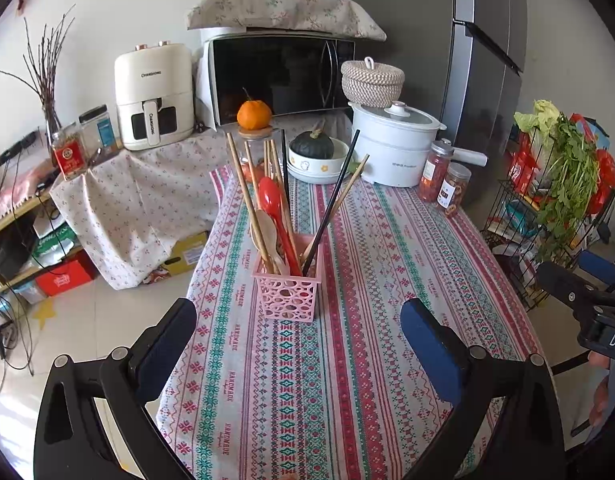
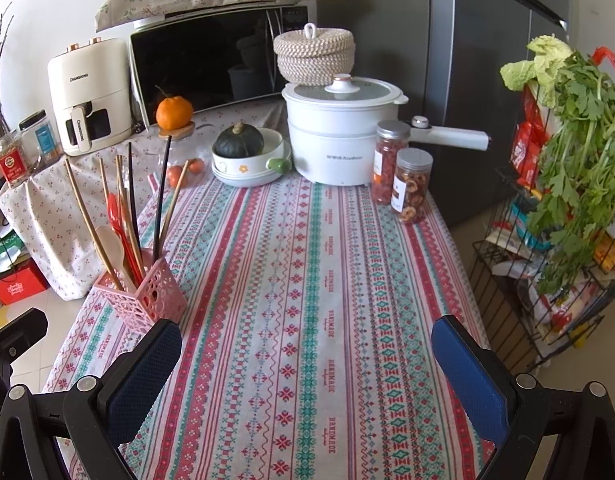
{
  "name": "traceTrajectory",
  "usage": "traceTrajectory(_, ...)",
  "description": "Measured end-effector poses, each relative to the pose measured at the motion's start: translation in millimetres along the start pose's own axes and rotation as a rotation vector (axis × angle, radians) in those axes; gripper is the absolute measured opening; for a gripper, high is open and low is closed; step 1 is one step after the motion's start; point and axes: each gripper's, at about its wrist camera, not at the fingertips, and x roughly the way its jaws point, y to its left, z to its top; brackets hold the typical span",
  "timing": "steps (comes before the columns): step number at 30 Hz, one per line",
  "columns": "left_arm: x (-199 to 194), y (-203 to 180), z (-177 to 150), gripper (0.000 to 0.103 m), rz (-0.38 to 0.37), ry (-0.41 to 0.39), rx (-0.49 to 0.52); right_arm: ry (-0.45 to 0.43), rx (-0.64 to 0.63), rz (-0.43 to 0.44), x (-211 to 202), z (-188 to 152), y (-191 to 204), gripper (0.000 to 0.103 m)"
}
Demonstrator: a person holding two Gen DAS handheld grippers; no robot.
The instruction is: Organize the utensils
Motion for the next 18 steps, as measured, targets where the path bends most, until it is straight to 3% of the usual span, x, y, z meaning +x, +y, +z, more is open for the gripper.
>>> traceTrajectory(18, 0.0, 1.3, 0.0, 0.103, -0.002, 0.0, 0.002, -0.001, 0.0, -0.002, -0.5, -0.2, 0.9, 0.103)
